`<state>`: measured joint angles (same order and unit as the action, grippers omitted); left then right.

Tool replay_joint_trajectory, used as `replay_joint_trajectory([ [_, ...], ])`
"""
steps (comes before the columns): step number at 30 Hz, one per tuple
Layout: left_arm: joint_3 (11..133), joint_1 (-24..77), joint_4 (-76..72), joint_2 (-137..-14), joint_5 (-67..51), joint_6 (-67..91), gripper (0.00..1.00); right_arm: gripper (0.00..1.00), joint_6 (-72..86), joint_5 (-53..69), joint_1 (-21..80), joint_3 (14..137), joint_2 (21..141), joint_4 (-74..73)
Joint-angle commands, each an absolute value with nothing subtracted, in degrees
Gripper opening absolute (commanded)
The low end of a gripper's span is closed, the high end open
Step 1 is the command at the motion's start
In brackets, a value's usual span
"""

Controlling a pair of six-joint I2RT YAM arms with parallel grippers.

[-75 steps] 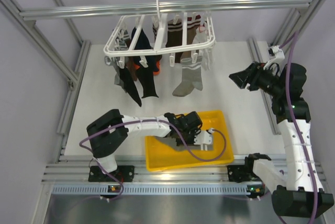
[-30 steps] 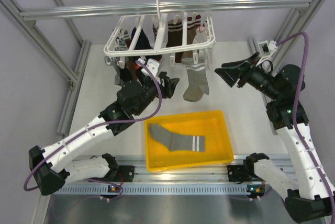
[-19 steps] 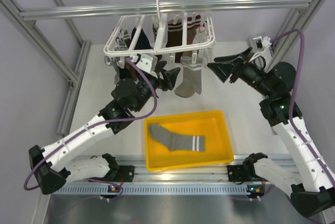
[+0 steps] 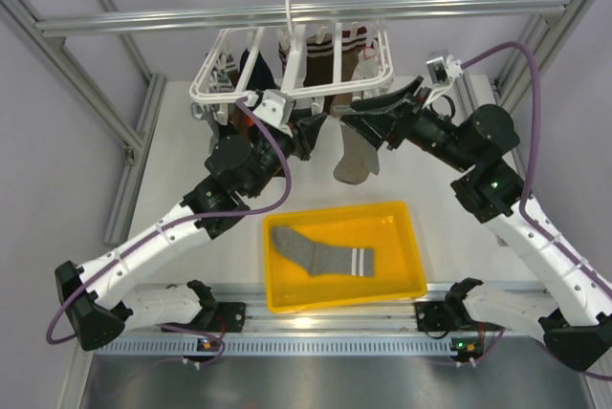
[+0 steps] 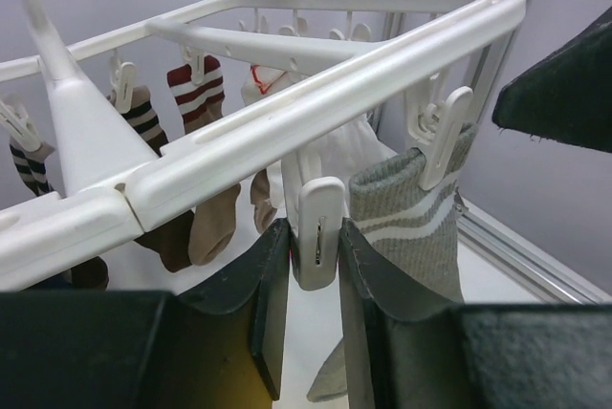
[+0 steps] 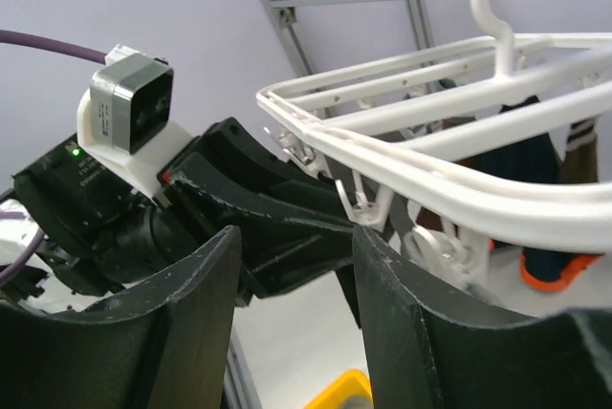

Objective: Clip the socks to the hanger
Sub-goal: Open the clamp at the hanger.

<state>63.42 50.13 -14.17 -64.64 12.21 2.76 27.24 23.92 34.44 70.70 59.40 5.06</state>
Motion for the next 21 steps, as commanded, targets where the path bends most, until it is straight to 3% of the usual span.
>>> replay_joint_trajectory([
  [1,66.2,50.1,-13.4,-62.9,9.2,1.7,0.27,0.50,27.5,20.4,38.5,73.0,61.1,9.1],
  [5,66.2,50.1,-12.7,-62.1,5.8,0.5,0.25,0.50,29.3,15.8,40.2,71.5,62.3,9.7],
  [8,66.1,50.2,-12.0,-61.6,4.5,-1.0,0.23,0.56,31.1,12.1,40.2,70.3,62.5,10.6],
  [21,66.2,50.1,-10.5,-61.9,0.3,-5.3,0.20,0.60,37.5,15.4,40.8,69.8,64.0,13.4],
])
